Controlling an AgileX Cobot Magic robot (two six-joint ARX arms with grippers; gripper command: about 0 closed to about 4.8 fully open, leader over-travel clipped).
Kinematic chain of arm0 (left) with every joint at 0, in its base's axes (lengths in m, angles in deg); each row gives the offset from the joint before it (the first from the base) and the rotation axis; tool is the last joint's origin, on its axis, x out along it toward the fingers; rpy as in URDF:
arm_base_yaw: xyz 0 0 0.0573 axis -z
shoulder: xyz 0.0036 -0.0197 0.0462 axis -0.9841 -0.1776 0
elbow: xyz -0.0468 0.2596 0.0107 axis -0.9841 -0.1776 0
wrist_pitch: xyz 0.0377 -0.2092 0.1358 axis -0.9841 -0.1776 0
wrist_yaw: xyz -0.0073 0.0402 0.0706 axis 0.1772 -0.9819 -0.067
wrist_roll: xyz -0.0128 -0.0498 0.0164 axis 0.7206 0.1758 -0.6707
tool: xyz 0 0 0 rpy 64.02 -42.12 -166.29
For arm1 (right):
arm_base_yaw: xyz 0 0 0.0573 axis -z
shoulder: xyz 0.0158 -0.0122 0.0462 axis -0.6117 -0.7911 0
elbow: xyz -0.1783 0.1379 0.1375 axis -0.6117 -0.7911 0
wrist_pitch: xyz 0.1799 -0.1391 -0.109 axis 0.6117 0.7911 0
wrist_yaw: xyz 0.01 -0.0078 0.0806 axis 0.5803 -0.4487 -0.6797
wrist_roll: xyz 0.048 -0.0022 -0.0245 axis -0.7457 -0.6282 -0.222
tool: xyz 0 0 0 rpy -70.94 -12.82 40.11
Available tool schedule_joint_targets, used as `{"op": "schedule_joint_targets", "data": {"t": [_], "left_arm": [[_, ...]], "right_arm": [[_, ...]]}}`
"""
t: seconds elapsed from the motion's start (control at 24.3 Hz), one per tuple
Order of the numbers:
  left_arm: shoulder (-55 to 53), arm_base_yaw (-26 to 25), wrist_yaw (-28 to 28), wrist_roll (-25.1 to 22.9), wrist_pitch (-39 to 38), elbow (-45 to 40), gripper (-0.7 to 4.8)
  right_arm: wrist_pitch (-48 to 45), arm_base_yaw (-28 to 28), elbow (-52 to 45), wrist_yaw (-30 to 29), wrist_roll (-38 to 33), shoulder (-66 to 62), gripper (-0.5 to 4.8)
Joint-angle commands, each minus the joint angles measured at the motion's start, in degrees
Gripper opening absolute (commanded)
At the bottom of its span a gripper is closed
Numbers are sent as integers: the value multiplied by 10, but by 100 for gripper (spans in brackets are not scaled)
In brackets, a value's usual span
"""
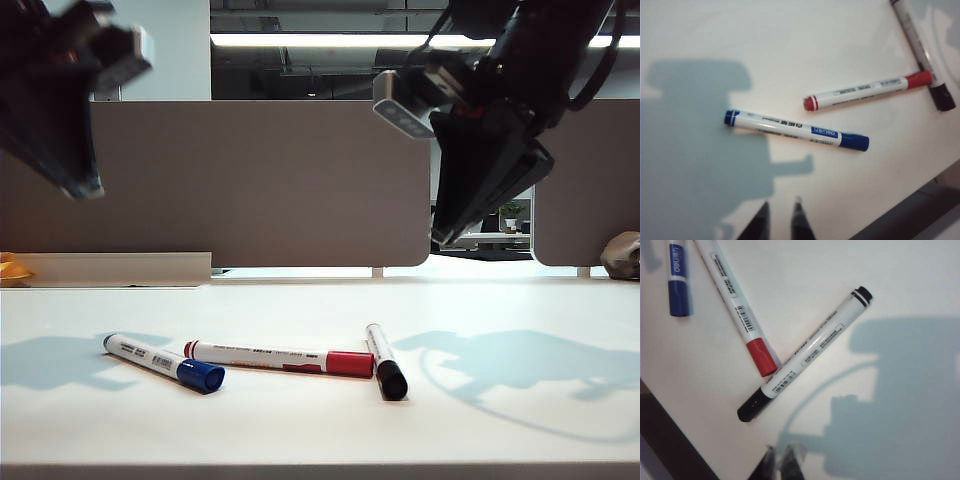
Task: Pick up the markers one by one and line them up horizontally in a straight line on the table.
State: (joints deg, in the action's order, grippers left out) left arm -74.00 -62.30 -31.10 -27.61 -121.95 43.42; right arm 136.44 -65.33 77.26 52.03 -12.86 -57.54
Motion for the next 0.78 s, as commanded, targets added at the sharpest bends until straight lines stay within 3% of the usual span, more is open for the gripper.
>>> {"op": "schedule_joint_targets", "data": {"t": [0.04, 0.21, 0.41, 0.78], "left_arm": [[-31, 1, -2, -1, 6, 3, 63], [-55, 1, -2, 3, 6, 3, 62], [-64, 1, -4, 54, 27, 3, 62], [-83, 1, -27, 58, 33, 3, 62]], "right_arm": [[-15, -1, 3, -2, 1, -9, 35], [-27, -1, 3, -3, -6, -14, 55], [-70, -1, 3, -3, -54, -21, 55], [-129, -9, 3, -8, -94, -61, 65]]}}
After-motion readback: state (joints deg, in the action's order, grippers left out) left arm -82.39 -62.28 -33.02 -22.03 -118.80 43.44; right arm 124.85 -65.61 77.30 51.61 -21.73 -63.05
